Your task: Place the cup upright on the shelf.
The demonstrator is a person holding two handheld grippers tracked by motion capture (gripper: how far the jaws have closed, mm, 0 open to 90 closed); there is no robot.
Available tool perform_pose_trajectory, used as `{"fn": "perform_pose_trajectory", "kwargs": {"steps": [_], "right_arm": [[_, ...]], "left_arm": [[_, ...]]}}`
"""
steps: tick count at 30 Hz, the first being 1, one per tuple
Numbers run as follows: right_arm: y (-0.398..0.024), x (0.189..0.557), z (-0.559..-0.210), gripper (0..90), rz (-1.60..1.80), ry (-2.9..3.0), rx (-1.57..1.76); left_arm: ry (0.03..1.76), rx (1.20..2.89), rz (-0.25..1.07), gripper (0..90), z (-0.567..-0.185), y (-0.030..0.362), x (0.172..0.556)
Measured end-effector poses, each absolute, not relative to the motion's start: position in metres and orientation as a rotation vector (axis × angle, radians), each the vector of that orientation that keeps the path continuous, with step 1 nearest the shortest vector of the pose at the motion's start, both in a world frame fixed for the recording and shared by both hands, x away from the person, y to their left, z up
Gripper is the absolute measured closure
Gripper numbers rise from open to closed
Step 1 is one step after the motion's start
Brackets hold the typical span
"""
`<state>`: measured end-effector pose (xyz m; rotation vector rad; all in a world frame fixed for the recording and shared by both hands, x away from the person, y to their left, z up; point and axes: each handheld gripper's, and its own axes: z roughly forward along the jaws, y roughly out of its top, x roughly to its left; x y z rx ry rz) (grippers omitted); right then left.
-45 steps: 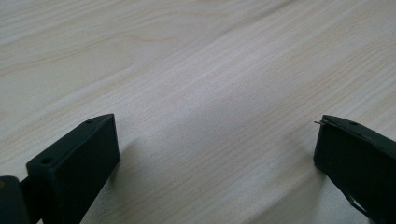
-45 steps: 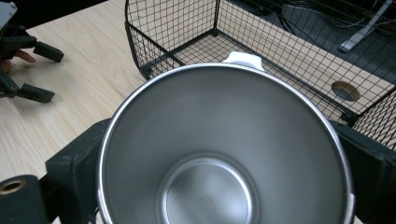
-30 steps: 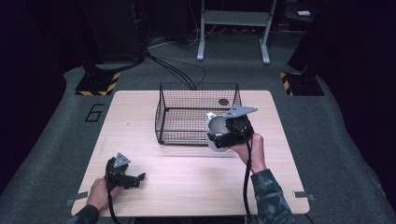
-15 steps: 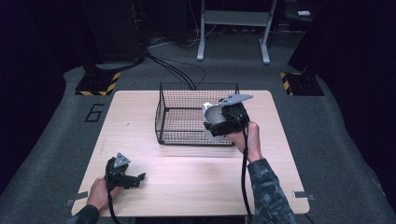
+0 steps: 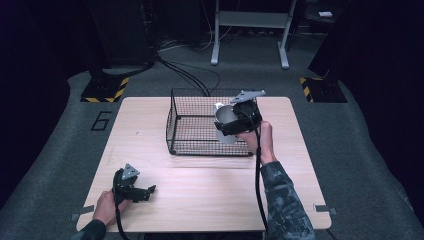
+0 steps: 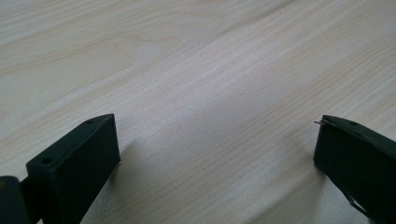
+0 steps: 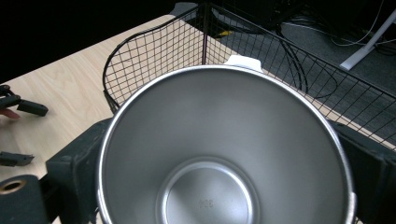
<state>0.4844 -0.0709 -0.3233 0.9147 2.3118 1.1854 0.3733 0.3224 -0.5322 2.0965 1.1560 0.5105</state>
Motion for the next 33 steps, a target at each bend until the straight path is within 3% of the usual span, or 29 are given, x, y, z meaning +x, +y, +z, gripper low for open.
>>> {"fn": "perform_pose_trajectory", "kwargs": {"steps": [19, 33], "right_arm": [[-0.050, 0.523, -0.319, 5.6, 1.143, 2.322, 0.941], [-0.041, 0.557, -0.338, 5.6, 1.080, 2.338, 1.045]], "left_arm": [[1.162, 2.089, 0.504, 0.3, -0.533, 0.322, 0.373], [1.156, 2.097, 0.504, 0.3, -0.532, 0.322, 0.373]]}}
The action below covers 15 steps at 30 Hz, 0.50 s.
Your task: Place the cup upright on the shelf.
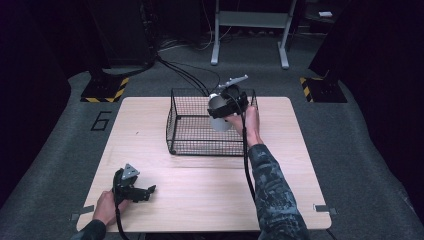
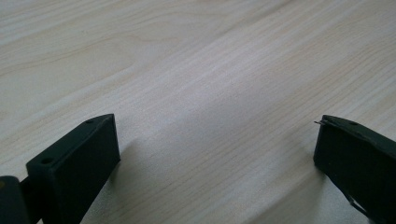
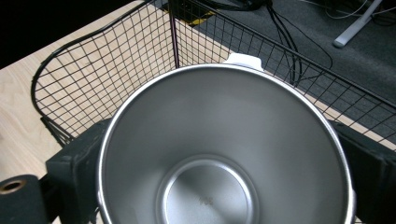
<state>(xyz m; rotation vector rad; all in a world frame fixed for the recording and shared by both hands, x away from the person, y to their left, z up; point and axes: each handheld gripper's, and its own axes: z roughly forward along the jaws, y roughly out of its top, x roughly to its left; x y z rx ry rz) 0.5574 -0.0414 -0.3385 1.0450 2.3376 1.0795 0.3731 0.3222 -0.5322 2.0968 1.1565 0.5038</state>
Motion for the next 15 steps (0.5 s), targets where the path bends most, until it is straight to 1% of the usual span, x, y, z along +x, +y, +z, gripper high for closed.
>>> {"fn": "perform_pose_trajectory", "kwargs": {"steps": [15], "right_arm": [[-0.035, 0.580, -0.368, 5.6, 1.032, 2.360, 1.141]], "left_arm": [[1.155, 2.091, 0.512, 0.3, -0.532, 0.322, 0.374]]}}
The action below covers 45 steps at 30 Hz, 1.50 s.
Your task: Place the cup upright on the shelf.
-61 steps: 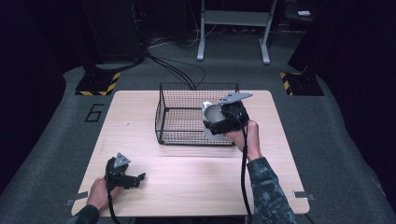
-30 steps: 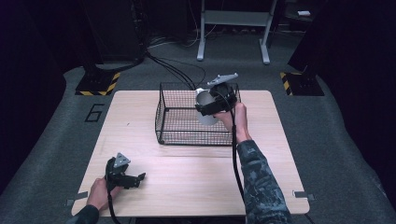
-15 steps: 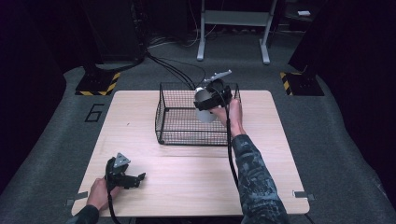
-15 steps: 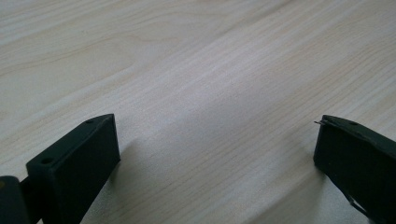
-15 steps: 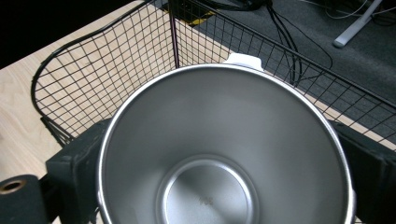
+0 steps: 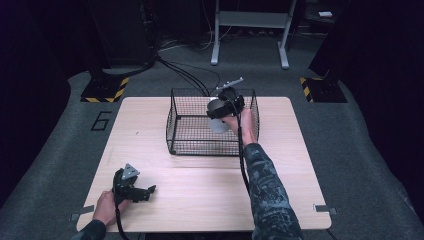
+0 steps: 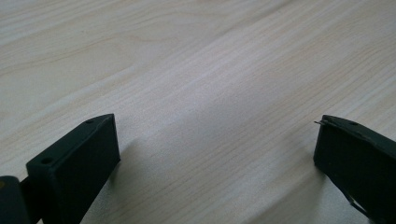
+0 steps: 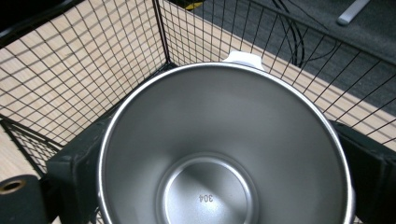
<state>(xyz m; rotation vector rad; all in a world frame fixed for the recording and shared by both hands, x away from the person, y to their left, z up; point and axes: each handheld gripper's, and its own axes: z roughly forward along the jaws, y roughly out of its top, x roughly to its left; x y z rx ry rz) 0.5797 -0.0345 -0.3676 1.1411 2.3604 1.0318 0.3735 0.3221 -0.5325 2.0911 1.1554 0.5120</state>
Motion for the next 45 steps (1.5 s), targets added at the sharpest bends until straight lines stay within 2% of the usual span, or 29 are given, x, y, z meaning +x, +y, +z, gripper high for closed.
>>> {"fn": "perform_pose_trajectory", "kwargs": {"steps": [24, 45], "right_arm": [[-0.028, 0.594, -0.409, 5.5, 0.943, 2.425, 1.224], [-0.025, 0.597, -0.422, 5.5, 0.873, 2.458, 1.247]], "left_arm": [[1.153, 2.096, 0.512, 0.3, -0.532, 0.322, 0.374], [1.155, 2.097, 0.506, 0.3, -0.532, 0.322, 0.373]]}}
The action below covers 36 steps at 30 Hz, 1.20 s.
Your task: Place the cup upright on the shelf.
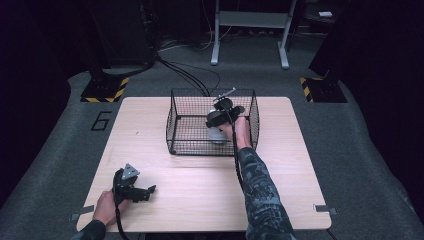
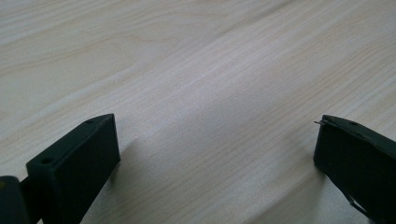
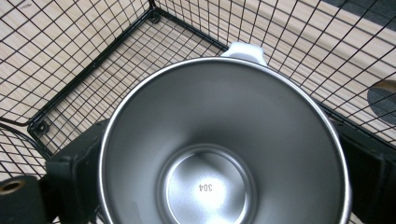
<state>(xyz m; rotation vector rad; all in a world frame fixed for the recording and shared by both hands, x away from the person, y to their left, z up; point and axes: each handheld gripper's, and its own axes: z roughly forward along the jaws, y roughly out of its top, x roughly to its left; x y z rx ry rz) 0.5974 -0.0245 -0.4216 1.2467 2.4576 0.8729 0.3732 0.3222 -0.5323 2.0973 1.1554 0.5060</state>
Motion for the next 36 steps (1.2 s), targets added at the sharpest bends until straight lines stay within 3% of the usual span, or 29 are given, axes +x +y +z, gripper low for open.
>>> {"fn": "perform_pose_trajectory", "kwargs": {"steps": [28, 36], "right_arm": [[-0.028, 0.593, -0.428, 3.9, 0.817, 2.487, 1.291], [-0.033, 0.586, -0.411, 0.0, 0.836, 2.486, 1.254]], "left_arm": [[1.153, 2.096, 0.511, 0.3, -0.532, 0.322, 0.374], [1.153, 2.097, 0.509, 0.3, -0.532, 0.322, 0.374]]}}
